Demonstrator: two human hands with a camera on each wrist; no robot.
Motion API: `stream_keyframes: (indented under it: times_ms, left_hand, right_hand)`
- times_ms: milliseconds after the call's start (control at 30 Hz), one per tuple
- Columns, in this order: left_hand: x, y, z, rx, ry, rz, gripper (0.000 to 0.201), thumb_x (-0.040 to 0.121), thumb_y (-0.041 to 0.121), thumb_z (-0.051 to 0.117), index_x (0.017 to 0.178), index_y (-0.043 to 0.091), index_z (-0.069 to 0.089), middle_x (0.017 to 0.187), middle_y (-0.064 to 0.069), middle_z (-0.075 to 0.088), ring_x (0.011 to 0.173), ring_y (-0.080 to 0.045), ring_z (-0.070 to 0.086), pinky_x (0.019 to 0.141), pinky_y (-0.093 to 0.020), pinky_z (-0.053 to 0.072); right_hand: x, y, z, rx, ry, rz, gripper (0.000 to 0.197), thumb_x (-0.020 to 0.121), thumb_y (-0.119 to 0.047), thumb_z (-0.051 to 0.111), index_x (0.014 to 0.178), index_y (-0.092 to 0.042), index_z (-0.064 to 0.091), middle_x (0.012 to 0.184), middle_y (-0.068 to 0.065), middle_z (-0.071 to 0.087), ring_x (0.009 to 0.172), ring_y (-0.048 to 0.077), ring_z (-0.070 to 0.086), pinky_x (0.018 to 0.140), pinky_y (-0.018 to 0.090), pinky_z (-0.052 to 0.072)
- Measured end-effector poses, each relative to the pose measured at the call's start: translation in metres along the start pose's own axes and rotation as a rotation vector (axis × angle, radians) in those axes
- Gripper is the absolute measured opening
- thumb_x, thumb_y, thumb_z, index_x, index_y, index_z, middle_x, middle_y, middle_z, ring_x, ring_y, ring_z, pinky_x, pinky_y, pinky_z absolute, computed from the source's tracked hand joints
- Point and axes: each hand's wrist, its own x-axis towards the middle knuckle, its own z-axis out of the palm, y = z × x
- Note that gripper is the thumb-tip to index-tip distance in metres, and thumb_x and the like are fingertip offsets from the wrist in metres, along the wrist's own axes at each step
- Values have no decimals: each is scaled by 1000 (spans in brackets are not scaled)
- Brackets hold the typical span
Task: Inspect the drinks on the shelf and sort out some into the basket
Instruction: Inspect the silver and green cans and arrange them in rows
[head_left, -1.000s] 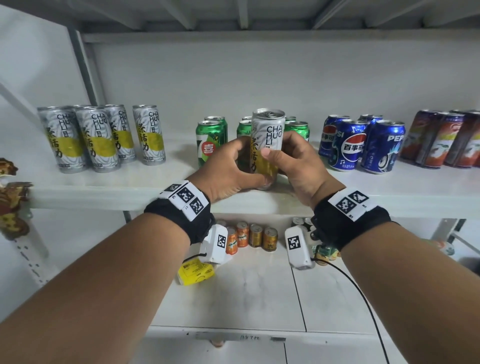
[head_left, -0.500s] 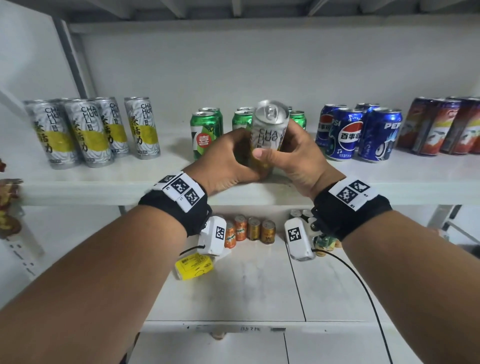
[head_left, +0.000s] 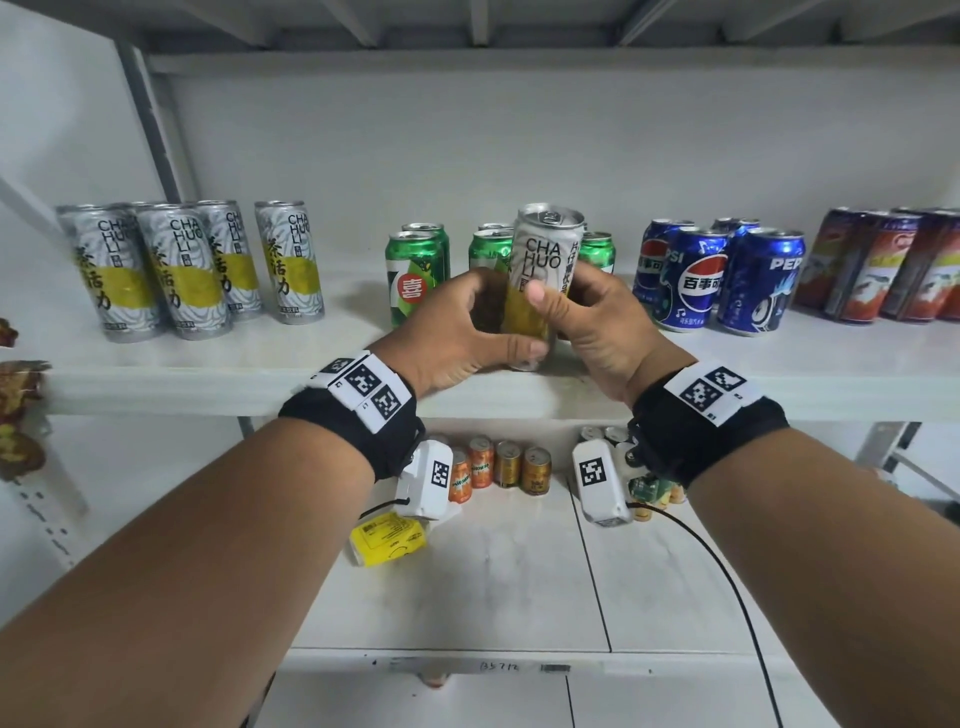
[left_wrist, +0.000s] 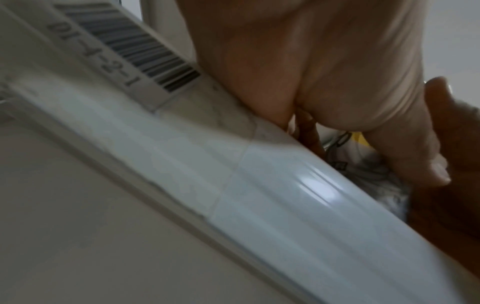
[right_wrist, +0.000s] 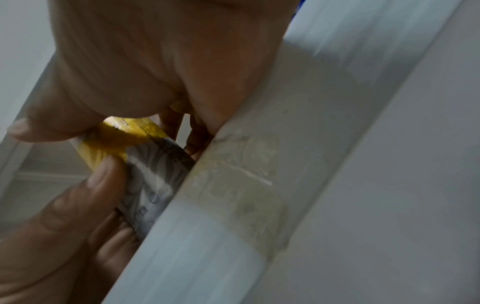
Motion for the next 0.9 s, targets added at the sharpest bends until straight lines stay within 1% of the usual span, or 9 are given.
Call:
stream_keyframes:
  times_ms: [67,133,233,300,367,500,600,733,900]
  left_hand:
    - [0,-1,0,-35,9,4,82,60,49,105,129,24,67,124,2,79,119,-20,75,102,-52,61]
    - [1,-4,0,-88,14,3,73,63,43,105,124,23,69,121,-2,80,116,-24,77,99,-54,63]
    - [2,-4,1,-146,5,-20,61,70,32,97,123,21,70,122,-6,80,118,-30,76,101,-60,61]
    - [2,-2,3,-116,-32,-20,57,74,35,91,125,25,70,126,-7,79,122,-31,74,107,-59,57]
    - [2,0,5,-99,-64,-31,63,75,38,92,132,24,68,129,-7,77,125,-30,72,110,-58,55]
    - [1,4,6,-7,-88,-34,82,68,50,101,138,24,67,127,1,79,122,-19,74,108,-50,58]
    - [2,3,4,-16,-74,-28,81,69,37,103,138,20,65,127,0,79,121,-20,75,107,-50,59]
    - [1,1,1,-147,-33,-31,82,65,25,101,137,10,63,129,-10,77,120,-31,75,102,-55,61]
    - [0,2,1,-213,-75,-56,63,75,29,88,132,16,67,125,-10,79,118,-32,76,97,-46,63]
  right_hand:
    - [3,2,-2,3,12,-13,46,87,-40,83,123,-15,73,121,9,77,111,34,74,83,50,63]
    - [5,5,-3,6,25,-19,41,90,-30,75,125,-9,71,122,13,75,116,38,70,97,57,58]
    - [8,6,-1,13,45,-8,44,84,-17,69,124,1,67,114,17,71,105,35,66,104,64,49]
    - [7,5,-1,6,46,-12,48,82,-13,68,127,2,63,112,14,71,103,31,66,100,59,53]
    - [6,4,-2,6,35,-19,50,82,-10,70,130,-2,61,114,10,72,103,28,68,92,47,59]
    - [5,5,-3,-42,26,-19,36,92,-1,75,126,2,63,118,19,73,100,28,72,83,37,60]
    - [5,4,-2,-60,38,3,36,91,-6,77,123,3,62,118,25,72,93,24,72,74,29,58]
    - [5,4,0,1,70,29,53,87,-16,82,127,7,55,118,24,71,96,33,69,79,40,55]
    - [7,2,-1,21,67,24,34,86,-20,65,117,-8,65,106,19,66,92,35,56,83,50,47]
